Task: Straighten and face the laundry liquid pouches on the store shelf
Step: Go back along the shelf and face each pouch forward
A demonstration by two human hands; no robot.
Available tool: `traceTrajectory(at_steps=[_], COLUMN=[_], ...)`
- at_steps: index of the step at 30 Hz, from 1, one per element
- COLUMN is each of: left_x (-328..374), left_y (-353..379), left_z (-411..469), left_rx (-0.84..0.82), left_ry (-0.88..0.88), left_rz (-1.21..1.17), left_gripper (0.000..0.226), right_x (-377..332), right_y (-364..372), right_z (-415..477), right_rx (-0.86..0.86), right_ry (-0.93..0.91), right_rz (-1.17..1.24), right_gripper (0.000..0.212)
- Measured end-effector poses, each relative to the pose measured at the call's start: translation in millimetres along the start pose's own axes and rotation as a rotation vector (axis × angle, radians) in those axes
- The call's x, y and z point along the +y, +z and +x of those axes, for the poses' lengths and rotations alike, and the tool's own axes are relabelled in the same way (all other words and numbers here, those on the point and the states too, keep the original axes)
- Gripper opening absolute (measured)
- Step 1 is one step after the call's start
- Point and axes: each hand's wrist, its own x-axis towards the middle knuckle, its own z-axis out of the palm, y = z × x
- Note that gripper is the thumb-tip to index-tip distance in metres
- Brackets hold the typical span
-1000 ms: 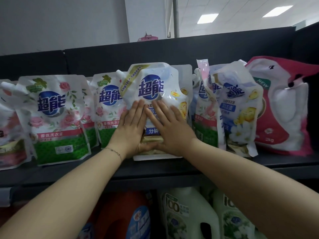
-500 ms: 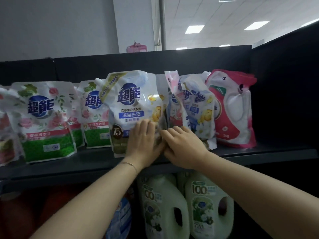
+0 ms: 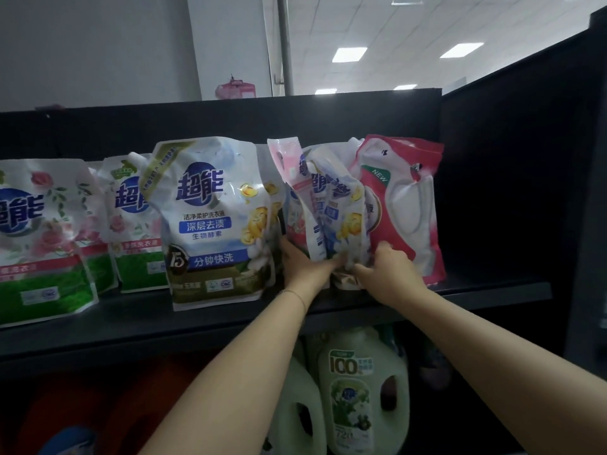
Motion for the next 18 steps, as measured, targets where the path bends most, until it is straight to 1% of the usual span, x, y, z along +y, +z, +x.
traceTrajectory(at_steps=[2,5,7,9,11,13,16,18], left_x=[-6.6,-13.7,-15.3,-16.0,-16.7,-17.1,-16.2,-14.6], left_y=[2.0,0.7,0.3,1.3,2.1,1.9,-0.2,-1.5], left_z=[3.3,5.9,7.0,7.2,7.8,8.0,4.6,2.7], left_rx=[0.023,0.06,0.076,0.095,0.111,0.121,0.131,0.13], left_ry=[0.011,0.02,0.033,0.049,0.062,0.078,0.088,0.092], left_rz=[-0.045,-0.082,-0.08,-0.049,-0.032,-0.029,-0.022,-0.024], left_gripper=[0.127,0.101,0.09,0.088,0.087,0.087,0.085,0.083], right_x=[-3.2,-6.8,-7.6,-9.7,-8.5,-5.0,-1.3,5.3], right_y=[7.5,16.2,25.4,34.3,40.8,42.0,36.8,35.7], right_z=[8.2,20.0,28.4,35.6,44.5,52.0,49.4,47.5], right_rx=[-0.012,0.035,0.05,0.014,-0.025,-0.045,-0.055,-0.05], right_ry=[0.008,0.05,0.103,0.177,0.248,0.234,0.195,0.169], right_rz=[0.147,0.315,0.384,0.512,0.635,0.653,0.66,0.669], right_gripper=[0.053,0.055,0.054,0.061,0.073,0.082,0.078,0.082])
